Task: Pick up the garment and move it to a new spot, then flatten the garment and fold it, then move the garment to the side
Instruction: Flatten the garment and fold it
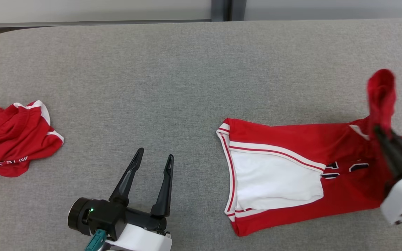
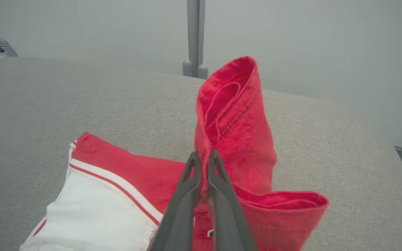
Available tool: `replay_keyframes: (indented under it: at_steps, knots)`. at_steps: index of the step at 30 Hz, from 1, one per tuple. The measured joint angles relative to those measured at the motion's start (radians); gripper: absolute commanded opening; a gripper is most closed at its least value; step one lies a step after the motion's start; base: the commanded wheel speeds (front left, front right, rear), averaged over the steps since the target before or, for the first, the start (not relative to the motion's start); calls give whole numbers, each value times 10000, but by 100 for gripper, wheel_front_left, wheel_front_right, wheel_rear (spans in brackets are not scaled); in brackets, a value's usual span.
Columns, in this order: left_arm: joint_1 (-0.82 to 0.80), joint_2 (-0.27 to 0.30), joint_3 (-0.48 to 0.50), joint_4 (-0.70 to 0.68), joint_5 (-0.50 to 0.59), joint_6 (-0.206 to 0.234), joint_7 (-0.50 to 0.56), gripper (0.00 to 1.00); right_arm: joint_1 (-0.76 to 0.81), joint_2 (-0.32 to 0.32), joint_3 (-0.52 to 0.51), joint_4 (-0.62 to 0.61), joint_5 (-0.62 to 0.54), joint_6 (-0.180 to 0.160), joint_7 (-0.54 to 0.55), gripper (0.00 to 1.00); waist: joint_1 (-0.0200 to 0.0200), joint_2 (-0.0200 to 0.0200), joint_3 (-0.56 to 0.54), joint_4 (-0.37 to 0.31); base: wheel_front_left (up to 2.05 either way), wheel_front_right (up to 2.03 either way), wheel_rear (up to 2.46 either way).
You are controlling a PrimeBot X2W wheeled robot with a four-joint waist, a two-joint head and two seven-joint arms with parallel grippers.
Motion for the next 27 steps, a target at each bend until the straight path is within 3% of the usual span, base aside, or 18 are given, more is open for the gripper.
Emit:
replay_keyframes:
  at_steps: [9,26,27]
  knots:
    - [17,-25,-48,71,-12,-38,0,100,38,1749,1473,548,167,0,-464,0,0,0,-256,425,0,0,0]
    - [91,-31,-299,38,-278,138,0,100,142,2337,2447,2268,481,-2,-1007,0,0,0,-524,1181,0,0,0]
    - [91,-31,-309,36,-303,142,0,100,99,2353,2479,2360,500,-2,-1026,5,0,0,-522,1218,0,0,0]
